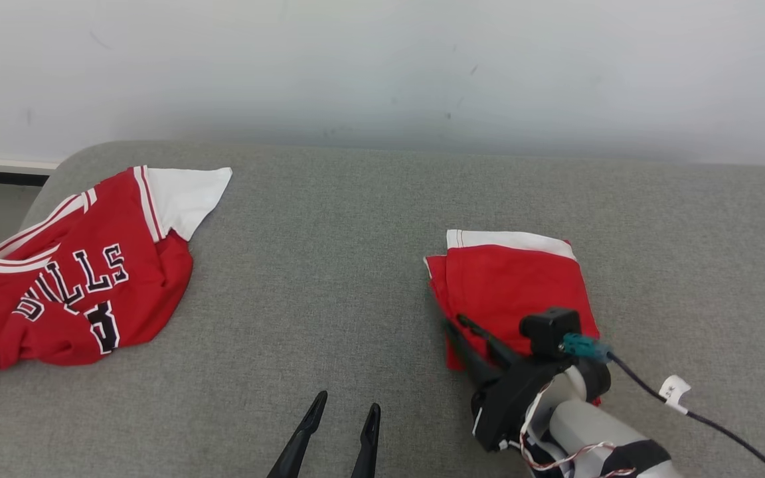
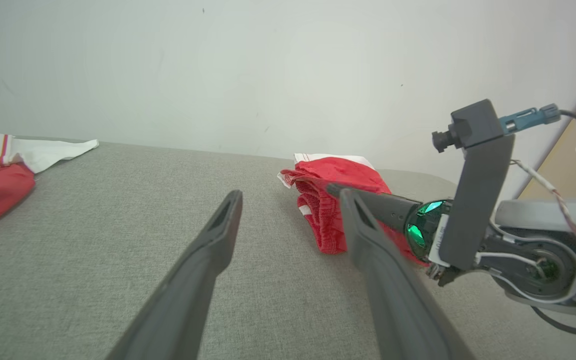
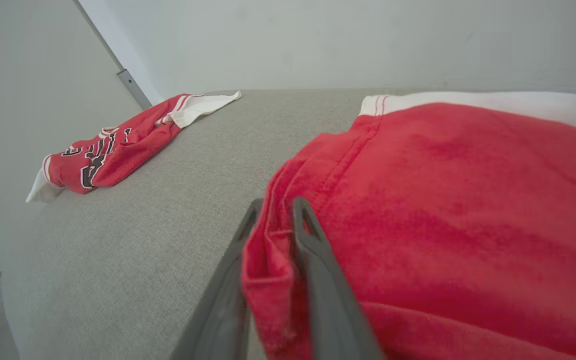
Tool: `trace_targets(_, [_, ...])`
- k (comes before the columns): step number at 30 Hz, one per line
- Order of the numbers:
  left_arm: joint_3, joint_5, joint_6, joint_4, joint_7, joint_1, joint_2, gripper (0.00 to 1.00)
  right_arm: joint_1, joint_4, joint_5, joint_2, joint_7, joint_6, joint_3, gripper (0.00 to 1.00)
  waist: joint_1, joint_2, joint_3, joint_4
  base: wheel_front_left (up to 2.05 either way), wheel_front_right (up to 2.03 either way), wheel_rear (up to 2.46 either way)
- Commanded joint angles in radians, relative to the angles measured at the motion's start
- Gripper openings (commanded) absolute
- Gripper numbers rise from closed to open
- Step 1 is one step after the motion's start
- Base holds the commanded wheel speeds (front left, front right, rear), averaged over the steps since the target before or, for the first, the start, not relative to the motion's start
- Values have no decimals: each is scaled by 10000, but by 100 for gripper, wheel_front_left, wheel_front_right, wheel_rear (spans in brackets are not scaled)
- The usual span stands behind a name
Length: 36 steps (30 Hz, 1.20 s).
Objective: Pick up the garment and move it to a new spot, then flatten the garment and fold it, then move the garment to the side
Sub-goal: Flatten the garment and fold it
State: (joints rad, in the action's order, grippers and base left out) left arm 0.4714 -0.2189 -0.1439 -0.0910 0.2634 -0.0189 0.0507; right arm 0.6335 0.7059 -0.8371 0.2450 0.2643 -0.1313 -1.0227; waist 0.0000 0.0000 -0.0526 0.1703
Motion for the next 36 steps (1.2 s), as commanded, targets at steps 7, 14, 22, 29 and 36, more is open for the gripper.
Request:
trace_targets(7, [-22, -104, -75, 34, -13, 192, 2, 100, -433, -110, -525, -414, 10, 11, -454, 100, 0, 0, 124, -77, 0, 0, 0])
trace_targets(14, [-135, -84, -132, 77, -13, 331, 0, 100, -421, -1026, -985, -182, 11, 11, -978, 100, 0, 0, 373, -315, 0, 0, 0])
trace_targets(22, [-442, -81, -248, -2, -13, 471, 4, 100, -604, -1510, 783, 236, 11, 11, 187, 100, 0, 0, 611, -777, 0, 0, 0])
trace_targets(29, [-1042, 62, -325, -144, -13, 565, 101, 100, -1384, -1952, 3049, 323, 11, 11, 2079, 100, 0, 0, 750, -1243, 0, 0, 0])
trace_targets(36, [-1735, 287, -418, -208, -13, 824, 274, 100, -2493, -2733, 4789, 299, 10, 11, 4156, 100, 0, 0, 952, -1682, 0, 0, 0])
